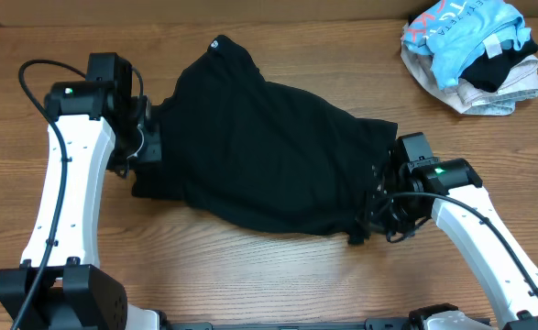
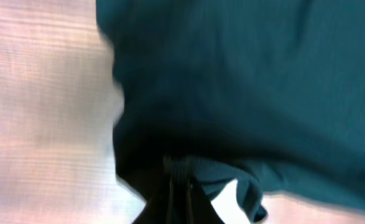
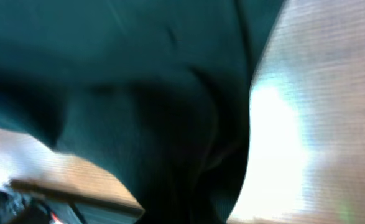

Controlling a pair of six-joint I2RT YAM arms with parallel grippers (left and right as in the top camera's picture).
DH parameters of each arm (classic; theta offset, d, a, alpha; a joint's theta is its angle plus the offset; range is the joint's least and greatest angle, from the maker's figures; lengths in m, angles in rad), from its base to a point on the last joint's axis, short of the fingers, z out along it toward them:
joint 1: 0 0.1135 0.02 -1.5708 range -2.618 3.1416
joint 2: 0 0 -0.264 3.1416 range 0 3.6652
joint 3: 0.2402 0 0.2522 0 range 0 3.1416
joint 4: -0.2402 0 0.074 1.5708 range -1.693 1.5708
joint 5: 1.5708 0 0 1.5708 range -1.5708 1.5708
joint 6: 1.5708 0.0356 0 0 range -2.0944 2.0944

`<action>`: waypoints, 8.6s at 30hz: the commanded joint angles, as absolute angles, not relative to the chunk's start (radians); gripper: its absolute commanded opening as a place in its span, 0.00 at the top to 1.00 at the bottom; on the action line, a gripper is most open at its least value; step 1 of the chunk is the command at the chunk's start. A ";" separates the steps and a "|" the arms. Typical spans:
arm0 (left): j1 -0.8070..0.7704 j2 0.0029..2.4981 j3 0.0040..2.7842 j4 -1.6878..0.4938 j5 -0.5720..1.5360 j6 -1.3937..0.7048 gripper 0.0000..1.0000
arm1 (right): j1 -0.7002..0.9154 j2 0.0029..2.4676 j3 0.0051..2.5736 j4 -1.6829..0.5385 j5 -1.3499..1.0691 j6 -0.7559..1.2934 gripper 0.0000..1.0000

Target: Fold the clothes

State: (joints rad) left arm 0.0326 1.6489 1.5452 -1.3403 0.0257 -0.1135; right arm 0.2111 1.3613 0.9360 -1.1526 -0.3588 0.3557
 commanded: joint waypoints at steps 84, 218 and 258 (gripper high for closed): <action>0.024 2.201 1.290 -1.171 -0.063 -0.292 0.00 | 0.191 1.581 1.205 -0.979 -0.210 0.252 0.00; -0.040 1.989 2.146 -1.194 0.039 -0.165 0.96 | 0.150 1.943 1.422 -0.609 0.065 0.149 0.27; -0.039 1.992 2.129 -1.232 0.044 -0.164 0.96 | 0.107 2.051 1.708 -0.742 -0.116 0.149 0.96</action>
State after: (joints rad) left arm -0.0441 2.0140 2.1250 -1.2343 0.0376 -0.1585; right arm 0.1226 2.1067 1.6047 -0.6903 -0.0818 0.1528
